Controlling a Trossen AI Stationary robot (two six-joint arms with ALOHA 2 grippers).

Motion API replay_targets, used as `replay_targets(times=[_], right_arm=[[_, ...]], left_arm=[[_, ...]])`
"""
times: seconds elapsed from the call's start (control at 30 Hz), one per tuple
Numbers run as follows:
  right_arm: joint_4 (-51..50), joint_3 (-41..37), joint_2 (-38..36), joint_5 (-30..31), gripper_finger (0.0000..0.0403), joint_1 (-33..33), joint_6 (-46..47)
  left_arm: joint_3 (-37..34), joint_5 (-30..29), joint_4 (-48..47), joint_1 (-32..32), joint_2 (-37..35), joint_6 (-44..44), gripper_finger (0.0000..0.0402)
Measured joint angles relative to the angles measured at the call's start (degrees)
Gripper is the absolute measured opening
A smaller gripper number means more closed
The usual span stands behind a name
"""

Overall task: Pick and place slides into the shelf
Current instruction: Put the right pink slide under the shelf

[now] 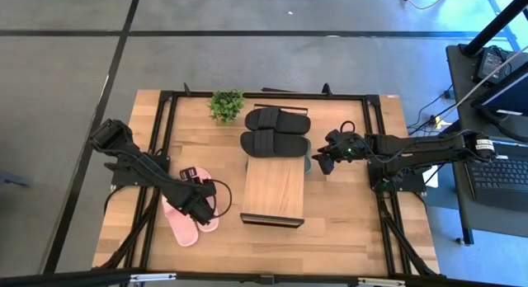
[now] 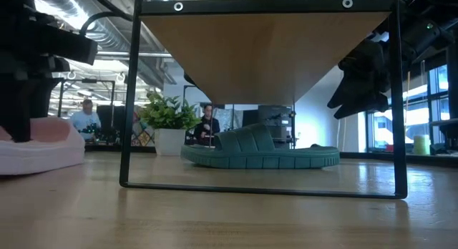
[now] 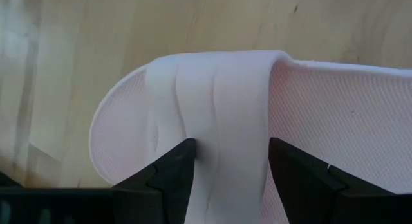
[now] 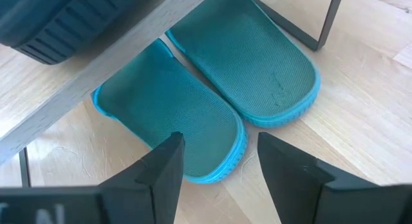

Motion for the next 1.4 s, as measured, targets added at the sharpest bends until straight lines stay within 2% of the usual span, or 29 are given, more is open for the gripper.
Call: replay_targets(times=[0.13, 0.27, 0.47, 0.63, 0.8, 1.4], right_arm=[[0.0, 0.0, 0.0, 1.0, 0.0199, 0.0, 0.0], [0.0, 0.0, 0.0, 3.6, 0.0199, 0.0, 0.0], [0.0, 0.0, 0.0, 4.4, 0.0199, 0.0, 0.0], [0.0, 0.0, 0.0, 4.4, 0.0199, 0.0, 0.0], [0.0, 0.0, 0.0, 4.5, 0.0199, 0.0, 0.0], [0.0, 0.0, 0.0, 4.5, 0.0199, 0.0, 0.3]], left_arm=[[0.0, -0.4, -0.9, 0.0, 0.0, 0.0, 0.0187], [0.0, -0.8, -2.4, 0.0, 0.0, 0.0, 0.0164], [0.0, -3.6, -2.6, 0.1, 0.0, -0.8, 0.0090], [0.0, -2.5, -2.7, 1.9, 0.0, -4.4, 0.0013], [0.1, -0.4, -2.4, 4.2, 0.0, -8.5, 0.0006], [0.0, 2.3, -1.8, 10.6, 0.0, -40.1, 0.0002]])
